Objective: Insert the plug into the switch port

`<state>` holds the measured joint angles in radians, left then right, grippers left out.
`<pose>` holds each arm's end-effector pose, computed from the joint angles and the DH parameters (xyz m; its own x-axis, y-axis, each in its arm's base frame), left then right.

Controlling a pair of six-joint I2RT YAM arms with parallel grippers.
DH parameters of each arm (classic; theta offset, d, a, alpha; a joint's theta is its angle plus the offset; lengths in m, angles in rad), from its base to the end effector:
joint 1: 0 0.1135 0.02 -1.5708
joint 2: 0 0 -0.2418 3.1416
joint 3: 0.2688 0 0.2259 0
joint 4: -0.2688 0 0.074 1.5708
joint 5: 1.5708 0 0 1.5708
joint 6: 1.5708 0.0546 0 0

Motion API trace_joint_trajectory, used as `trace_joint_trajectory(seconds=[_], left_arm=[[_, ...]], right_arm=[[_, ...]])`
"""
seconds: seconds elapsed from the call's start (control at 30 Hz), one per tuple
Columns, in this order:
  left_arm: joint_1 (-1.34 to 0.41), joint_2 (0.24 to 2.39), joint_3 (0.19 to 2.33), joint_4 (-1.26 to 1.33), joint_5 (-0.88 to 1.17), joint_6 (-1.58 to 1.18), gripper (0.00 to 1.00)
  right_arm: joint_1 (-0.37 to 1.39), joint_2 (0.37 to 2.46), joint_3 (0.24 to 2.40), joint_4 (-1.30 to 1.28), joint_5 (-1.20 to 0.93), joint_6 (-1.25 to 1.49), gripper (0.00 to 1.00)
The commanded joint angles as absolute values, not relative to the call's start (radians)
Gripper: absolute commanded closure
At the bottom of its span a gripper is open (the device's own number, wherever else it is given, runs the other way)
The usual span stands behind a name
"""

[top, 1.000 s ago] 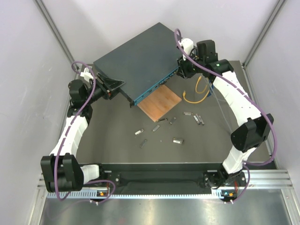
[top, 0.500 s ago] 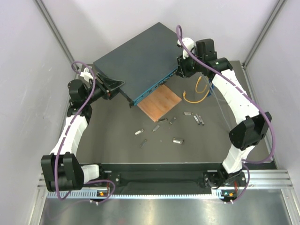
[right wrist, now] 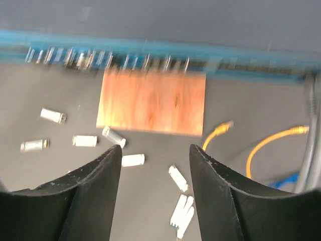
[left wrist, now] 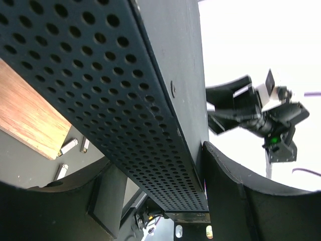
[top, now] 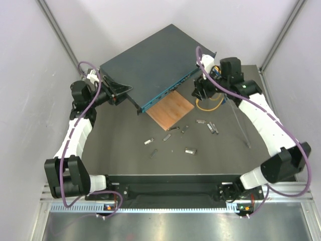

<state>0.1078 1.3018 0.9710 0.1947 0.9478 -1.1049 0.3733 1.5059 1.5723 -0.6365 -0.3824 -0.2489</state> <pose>0.2892 -0.0133 0.3182 -0.7192 -0.6022 -0.3466 0.2106 0.2864 -0.9347 0.2929 0.1366 0.3618 -0.3317 -0.3753 -0.8655 -0.7352 0.6777 -0.0122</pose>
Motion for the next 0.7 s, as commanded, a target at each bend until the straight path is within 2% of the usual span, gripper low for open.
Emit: trace_joint_trajectory(seconds=[0.0, 0.03, 0.1, 0.17, 0.27, 0.37, 0.5, 0.6, 0.67], left_arm=[[0.141, 1.348, 1.000, 0.264, 0.827, -1.012, 0.93], [0.140, 1.344, 0.999, 0.264, 0.827, -1.015, 0.89], [0.141, 1.333, 1.000, 0.264, 0.831, -1.020, 0.74], [0.141, 1.322, 1.003, 0.264, 0.833, -1.028, 0.56], [0.141, 1.293, 1.006, 0.258, 0.828, -1.026, 0.40], [0.141, 1.263, 1.012, 0.250, 0.822, -1.025, 0.32], [0.150, 1.211, 1.020, 0.242, 0.818, -1.022, 0.28], [0.158, 1.168, 1.006, 0.253, 0.805, -1.032, 0.22], [0.158, 1.149, 0.997, 0.256, 0.784, -1.046, 0.18]], right_arm=[[0.335, 1.391, 1.497, -0.638, -0.425, -0.301, 0.44], [0.313, 1.378, 1.476, -0.662, -0.425, -0.313, 0.43], [0.289, 1.339, 1.395, -0.676, -0.420, -0.348, 0.43], [0.243, 1.301, 1.298, -0.686, -0.416, -0.382, 0.43], [0.187, 1.273, 1.188, -0.687, -0.375, -0.428, 0.43], [0.147, 1.278, 1.114, -0.696, -0.338, -0.474, 0.44], [0.143, 1.269, 1.039, -0.718, -0.376, -0.551, 0.46], [0.181, 1.269, 1.016, -0.762, -0.442, -0.584, 0.44], [0.270, 1.267, 0.984, -0.759, -0.419, -0.601, 0.41]])
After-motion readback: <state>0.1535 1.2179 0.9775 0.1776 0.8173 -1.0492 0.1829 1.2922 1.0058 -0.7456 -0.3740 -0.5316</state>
